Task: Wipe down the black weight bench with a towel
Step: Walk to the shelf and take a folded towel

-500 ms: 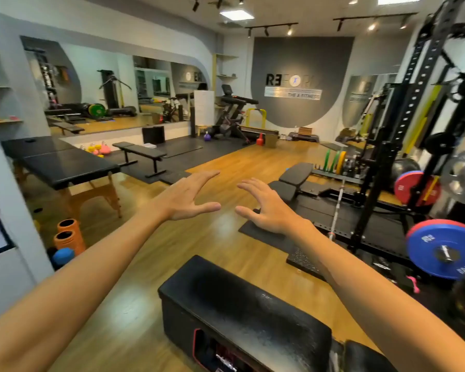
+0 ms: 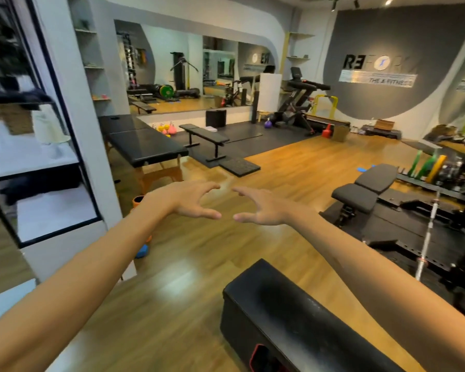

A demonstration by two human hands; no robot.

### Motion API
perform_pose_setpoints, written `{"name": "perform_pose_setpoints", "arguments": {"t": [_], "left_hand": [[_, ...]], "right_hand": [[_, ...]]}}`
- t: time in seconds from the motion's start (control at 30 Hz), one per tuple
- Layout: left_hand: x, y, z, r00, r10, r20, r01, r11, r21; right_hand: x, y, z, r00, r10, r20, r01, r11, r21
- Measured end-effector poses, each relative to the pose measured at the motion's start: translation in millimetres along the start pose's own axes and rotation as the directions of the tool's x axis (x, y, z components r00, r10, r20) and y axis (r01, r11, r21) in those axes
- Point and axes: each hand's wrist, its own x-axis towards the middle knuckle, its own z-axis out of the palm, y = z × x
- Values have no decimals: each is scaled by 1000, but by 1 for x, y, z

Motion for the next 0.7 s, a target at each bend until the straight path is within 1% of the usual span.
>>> {"name": "perform_pose_setpoints", "arguments": {"t": [0.13, 0.23, 0.33, 0.43, 0.6, 0.7], "left_hand": [[16, -53, 11, 998, -50, -25, 48, 998, -50], [42, -94, 19, 994, -109, -15, 107, 990, -86], [79, -132, 21, 986, -164, 2, 163, 982, -94], [120, -164, 18, 981, -193, -11, 191, 976, -102], [186, -220, 9, 971, -240, -3, 240, 969, -57], [223, -254, 6, 965, -262, -22, 260, 963, -72]], "right_hand": [[73, 5, 10, 999, -47, 14, 46, 999, 14], [128, 18, 16, 995, -89, 44, 88, 996, 24], [182, 40, 17, 991, -118, 62, 116, 992, 39], [235, 66, 16, 988, -145, 57, 143, 989, 40], [321, 109, 4, 978, -179, 107, 173, 983, 64], [371, 127, -4, 977, -181, 111, 173, 982, 81]]}}
